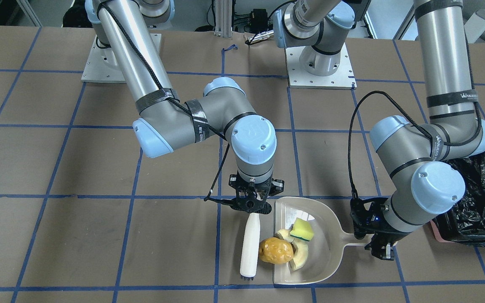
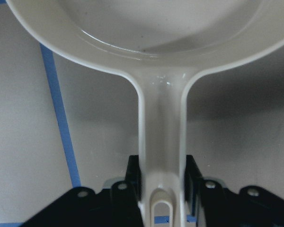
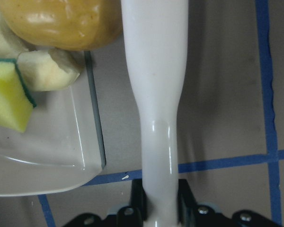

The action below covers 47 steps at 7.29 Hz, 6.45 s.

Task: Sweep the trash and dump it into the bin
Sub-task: 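Brush the remaining debris farther into the dustpan with the right gripper, then lift the loaded dustpan toward the bin with the left while the right returns the brush, then tip the dustpan over the black bin with the left gripper, then set the brush down and raise the right gripper while the left gripper lifts the dustpan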

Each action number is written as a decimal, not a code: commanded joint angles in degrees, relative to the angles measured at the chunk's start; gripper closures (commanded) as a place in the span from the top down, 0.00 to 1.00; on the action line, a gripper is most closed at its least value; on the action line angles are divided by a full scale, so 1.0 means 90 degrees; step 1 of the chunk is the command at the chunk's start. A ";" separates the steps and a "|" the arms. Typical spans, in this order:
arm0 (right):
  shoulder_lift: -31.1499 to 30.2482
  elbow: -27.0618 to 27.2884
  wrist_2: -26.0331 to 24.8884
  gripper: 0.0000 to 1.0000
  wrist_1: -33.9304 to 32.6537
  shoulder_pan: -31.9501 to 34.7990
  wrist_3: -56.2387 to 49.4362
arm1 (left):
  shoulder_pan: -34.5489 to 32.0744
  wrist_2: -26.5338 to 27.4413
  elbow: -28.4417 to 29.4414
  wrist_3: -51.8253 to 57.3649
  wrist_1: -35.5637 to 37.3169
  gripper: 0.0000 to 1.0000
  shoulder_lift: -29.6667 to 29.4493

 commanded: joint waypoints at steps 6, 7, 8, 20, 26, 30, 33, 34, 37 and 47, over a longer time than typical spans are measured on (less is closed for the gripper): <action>0.0166 -0.0216 0.0231 0.00 -0.0268 0.0432 0.0784 | -0.0010 -0.0019 0.0000 0.0000 0.0000 0.00 -0.0012; 0.0146 -0.0274 0.0231 0.00 -0.0258 0.0481 0.0891 | -0.0010 -0.0020 0.0000 0.0000 0.0000 0.00 -0.0012; 0.0136 -0.0304 0.0231 0.00 -0.0248 0.0520 0.0950 | -0.0010 -0.0020 0.0000 0.0000 0.0000 0.00 -0.0012; -0.1756 0.0736 -0.0453 0.00 0.1843 -0.3320 -0.3574 | 0.1130 -0.1318 0.0039 -0.0011 -0.1790 0.00 0.1098; -0.1886 0.2223 -0.0864 0.00 0.0584 -0.5501 -0.5872 | 0.3835 -0.1124 0.1052 0.1880 -0.4013 0.00 0.1357; -0.1895 0.2420 -0.0912 0.00 0.0465 -0.5583 -0.6548 | 0.4413 0.0258 0.1914 0.2871 -0.3440 0.00 0.0838; -0.1758 0.2450 -0.0921 0.00 0.0357 -0.5593 -0.6598 | 0.4424 0.1609 0.1904 0.3472 -0.2347 0.00 0.0936; -0.1758 0.2459 -0.0883 0.00 0.0367 -0.5593 -0.6588 | 0.4424 0.1824 0.1837 0.3892 -0.1889 0.00 0.0926; -0.1719 0.2489 -0.0940 0.13 0.0367 -0.5602 -0.6598 | 0.4297 0.3349 0.1710 0.4784 -0.1017 0.00 0.0799; -0.2440 0.1135 -0.0853 0.84 0.1788 -0.5115 -0.6452 | 0.3613 0.1938 0.1884 0.4730 -0.1452 0.00 0.1305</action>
